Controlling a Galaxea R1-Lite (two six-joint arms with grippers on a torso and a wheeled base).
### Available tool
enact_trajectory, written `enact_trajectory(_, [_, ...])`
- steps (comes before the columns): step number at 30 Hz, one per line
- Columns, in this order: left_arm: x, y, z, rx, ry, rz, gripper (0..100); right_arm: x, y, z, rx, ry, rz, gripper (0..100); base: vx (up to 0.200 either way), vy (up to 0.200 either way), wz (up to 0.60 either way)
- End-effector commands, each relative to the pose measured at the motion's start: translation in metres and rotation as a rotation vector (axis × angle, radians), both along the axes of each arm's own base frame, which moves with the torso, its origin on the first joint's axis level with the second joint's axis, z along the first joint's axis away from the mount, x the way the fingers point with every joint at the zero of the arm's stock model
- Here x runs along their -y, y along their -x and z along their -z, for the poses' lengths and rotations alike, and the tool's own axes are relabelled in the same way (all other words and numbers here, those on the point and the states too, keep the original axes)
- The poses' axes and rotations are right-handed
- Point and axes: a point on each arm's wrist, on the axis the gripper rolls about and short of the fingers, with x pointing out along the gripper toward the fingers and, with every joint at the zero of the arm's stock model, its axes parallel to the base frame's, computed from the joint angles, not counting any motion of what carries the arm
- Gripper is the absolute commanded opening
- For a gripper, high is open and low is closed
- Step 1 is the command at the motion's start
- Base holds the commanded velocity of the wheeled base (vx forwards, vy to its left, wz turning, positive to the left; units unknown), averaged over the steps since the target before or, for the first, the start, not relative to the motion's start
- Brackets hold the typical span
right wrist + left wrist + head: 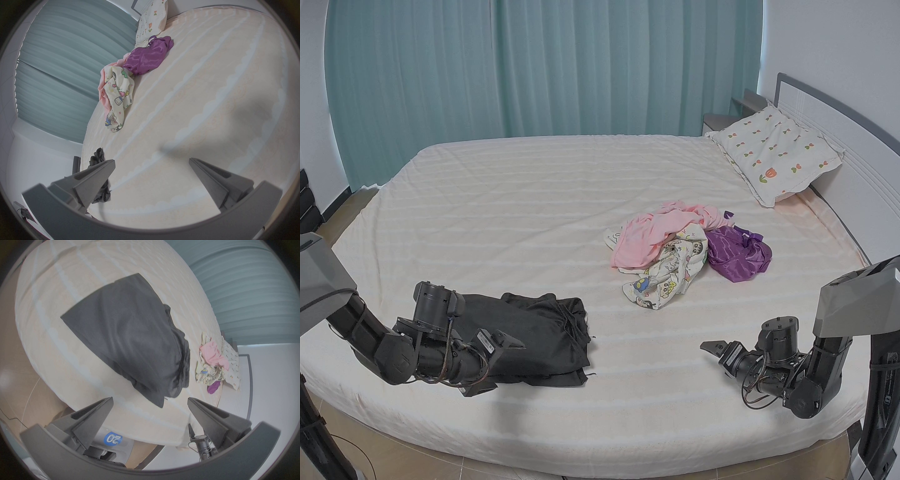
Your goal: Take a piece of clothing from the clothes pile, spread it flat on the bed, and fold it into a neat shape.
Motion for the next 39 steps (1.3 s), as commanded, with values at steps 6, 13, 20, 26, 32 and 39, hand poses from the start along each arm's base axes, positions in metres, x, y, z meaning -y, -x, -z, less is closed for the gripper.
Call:
enact_trajectory(6, [-0.017, -0.008, 0.001, 0.001, 0.018, -0.049, 100, -0.001, -0.002, -0.003, 0.017, -0.002, -0.002, 100, 0.000, 0.200, 0.00])
enact_trajectory(13, [-0.021, -0.009, 0.001, 0.001, 0.019, -0.062, 100, -0.010, -0.007, -0.014, 0.067, -0.008, -0.022, 100, 0.000, 0.200, 0.00])
enact_trajectory(20, [-0.030, -0.010, -0.001, -0.003, 0.054, -0.078, 100, -0.034, -0.024, -0.021, 0.106, 0.047, -0.108, 100, 0.000, 0.200, 0.00])
enact_trajectory(26, [-0.039, -0.012, 0.000, -0.010, 0.080, -0.100, 100, -0.056, -0.046, -0.036, 0.120, 0.085, -0.160, 100, 0.000, 0.200, 0.00])
enact_trajectory(32, [-0.039, -0.012, 0.000, -0.013, 0.084, -0.097, 100, -0.076, -0.084, -0.041, 0.144, 0.161, -0.163, 100, 0.000, 0.067, 0.00])
enact_trajectory(39, [-0.038, -0.012, 0.001, -0.011, 0.087, -0.100, 100, -0.080, -0.093, -0.051, 0.198, 0.150, -0.159, 100, 0.000, 0.000, 0.00])
